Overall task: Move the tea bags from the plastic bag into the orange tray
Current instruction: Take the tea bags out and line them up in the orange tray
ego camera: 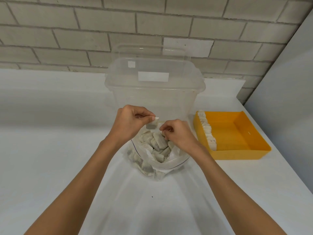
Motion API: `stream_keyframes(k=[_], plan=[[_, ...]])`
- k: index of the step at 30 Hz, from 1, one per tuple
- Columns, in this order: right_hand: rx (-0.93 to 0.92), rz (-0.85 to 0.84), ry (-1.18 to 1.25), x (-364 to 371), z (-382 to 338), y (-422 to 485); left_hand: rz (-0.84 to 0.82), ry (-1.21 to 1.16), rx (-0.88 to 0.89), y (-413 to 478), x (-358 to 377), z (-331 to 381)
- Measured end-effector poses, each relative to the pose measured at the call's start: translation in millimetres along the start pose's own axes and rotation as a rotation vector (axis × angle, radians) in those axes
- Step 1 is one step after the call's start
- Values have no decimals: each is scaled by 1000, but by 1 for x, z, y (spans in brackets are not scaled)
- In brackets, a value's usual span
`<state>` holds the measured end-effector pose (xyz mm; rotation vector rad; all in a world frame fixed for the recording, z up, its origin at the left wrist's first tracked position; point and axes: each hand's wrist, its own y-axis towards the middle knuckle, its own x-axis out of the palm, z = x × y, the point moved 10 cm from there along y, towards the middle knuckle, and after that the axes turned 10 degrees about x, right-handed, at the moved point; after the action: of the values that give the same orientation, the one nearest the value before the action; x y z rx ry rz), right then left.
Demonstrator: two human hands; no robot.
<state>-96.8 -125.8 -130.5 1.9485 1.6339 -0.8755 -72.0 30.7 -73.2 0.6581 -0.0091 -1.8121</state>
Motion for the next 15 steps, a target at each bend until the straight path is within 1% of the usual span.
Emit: stream_keyframes(k=[2,5,7,9,11,12,15], plan=[[12,27,-119,9,-5,2,7,26,-12,-1,-1,-3],[137,-2,-320,27,-8,0,22,50,-23,0,-3,-6],[113,5,-485,36,-14,-2,15,67,-30,0,-3,-8],[82,51,-540,33,-18,-2,4,91,-35,0,-3,-8],[85,86,-499,23,-16,0,1,117,-30,2,-5,-7],[107,87,-430,16,-11,3,-1,127,-25,4,-7,-6],[135,55,-65,-11,-4,5,-18,129,-8,9,-7,1]])
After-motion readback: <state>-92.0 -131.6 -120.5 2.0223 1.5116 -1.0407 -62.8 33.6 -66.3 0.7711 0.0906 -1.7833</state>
